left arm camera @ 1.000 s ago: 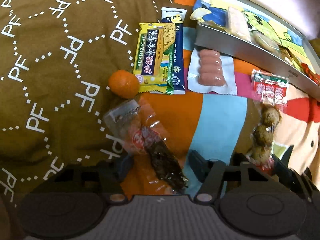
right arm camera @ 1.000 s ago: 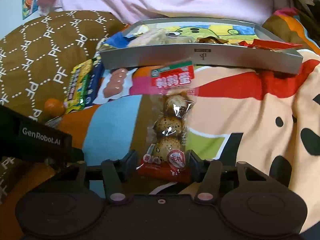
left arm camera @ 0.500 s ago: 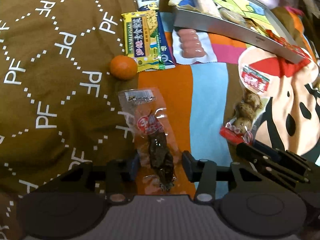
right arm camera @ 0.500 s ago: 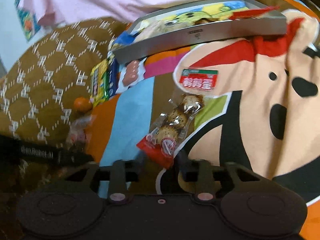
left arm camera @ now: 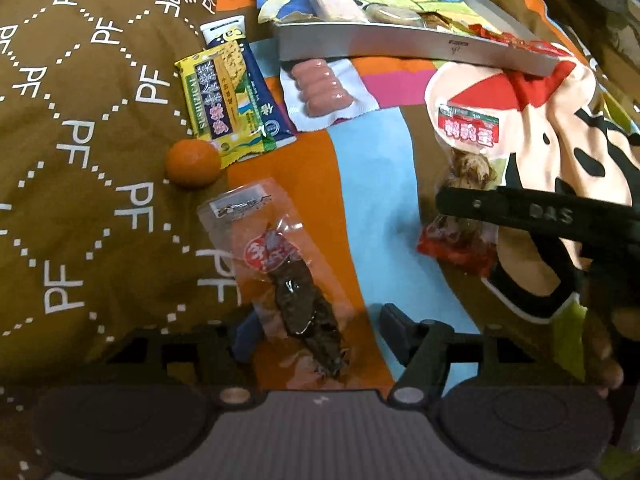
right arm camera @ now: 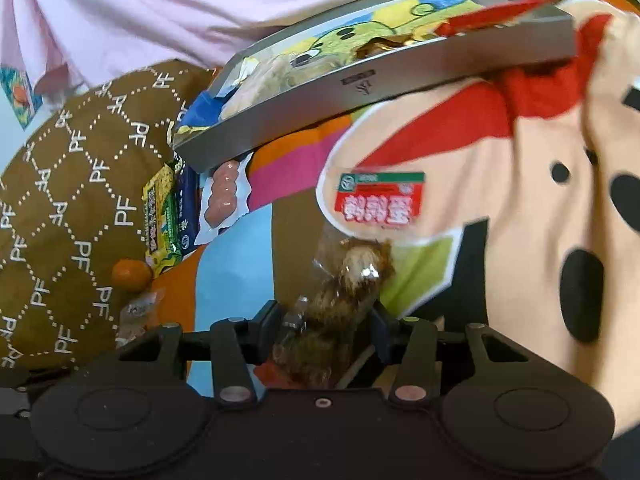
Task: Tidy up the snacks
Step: 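Grasp the dark dried-meat packet with the left tool while the right tool grasps the quail-egg packet, then lift both packets and carry them into the grey tray, releasing them there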
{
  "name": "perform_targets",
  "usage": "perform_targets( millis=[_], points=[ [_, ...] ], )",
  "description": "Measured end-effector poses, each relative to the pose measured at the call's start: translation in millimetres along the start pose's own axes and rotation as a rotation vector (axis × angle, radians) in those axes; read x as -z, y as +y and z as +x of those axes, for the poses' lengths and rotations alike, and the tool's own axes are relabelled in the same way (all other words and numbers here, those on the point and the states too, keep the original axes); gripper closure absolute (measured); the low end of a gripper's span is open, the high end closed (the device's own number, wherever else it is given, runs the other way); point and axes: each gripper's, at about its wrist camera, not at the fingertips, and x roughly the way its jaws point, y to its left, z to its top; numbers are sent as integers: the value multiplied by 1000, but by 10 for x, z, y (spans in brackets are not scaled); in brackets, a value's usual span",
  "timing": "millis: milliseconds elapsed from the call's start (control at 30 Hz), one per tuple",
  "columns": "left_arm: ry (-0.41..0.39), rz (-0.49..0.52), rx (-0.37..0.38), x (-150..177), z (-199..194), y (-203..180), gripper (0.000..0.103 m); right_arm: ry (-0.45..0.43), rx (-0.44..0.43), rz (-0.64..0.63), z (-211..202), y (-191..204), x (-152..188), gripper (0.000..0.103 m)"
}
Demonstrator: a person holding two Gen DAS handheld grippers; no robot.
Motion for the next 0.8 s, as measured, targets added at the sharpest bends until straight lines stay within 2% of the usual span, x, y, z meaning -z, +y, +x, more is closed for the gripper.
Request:
perform_targets(
  millis=[100, 133, 167, 200, 333, 467, 600, 800],
  points=[
    [-10, -15, 2, -18, 3, 24, 36, 14, 1, 8, 16, 5, -35, 62],
    [-15, -27, -1, -23, -4, 44, 43, 17, -3, 9, 4, 7, -25, 63],
    [-17, -41, -4, -29, -9, 77, 47, 21, -3, 4, -11, 14, -10, 70],
    [-17, -56, 0, -30, -17, 106, 48, 30, 5, -9, -33, 27, 8, 72],
    [-16, -111, 26, -35, -44, 195, 53, 74, -26, -15, -148, 16, 62, 73],
    [-5, -81, 45, -32, -61, 127, 53, 120, -79, -25, -217, -4, 101, 71],
    [-2, -62, 45, -31, -57, 62, 52, 131, -93, -8, -179, -67, 129, 69],
    [-16, -81, 31, -63, -34, 94, 51, 127, -82, -62, -120, -24, 79, 69]
  ],
)
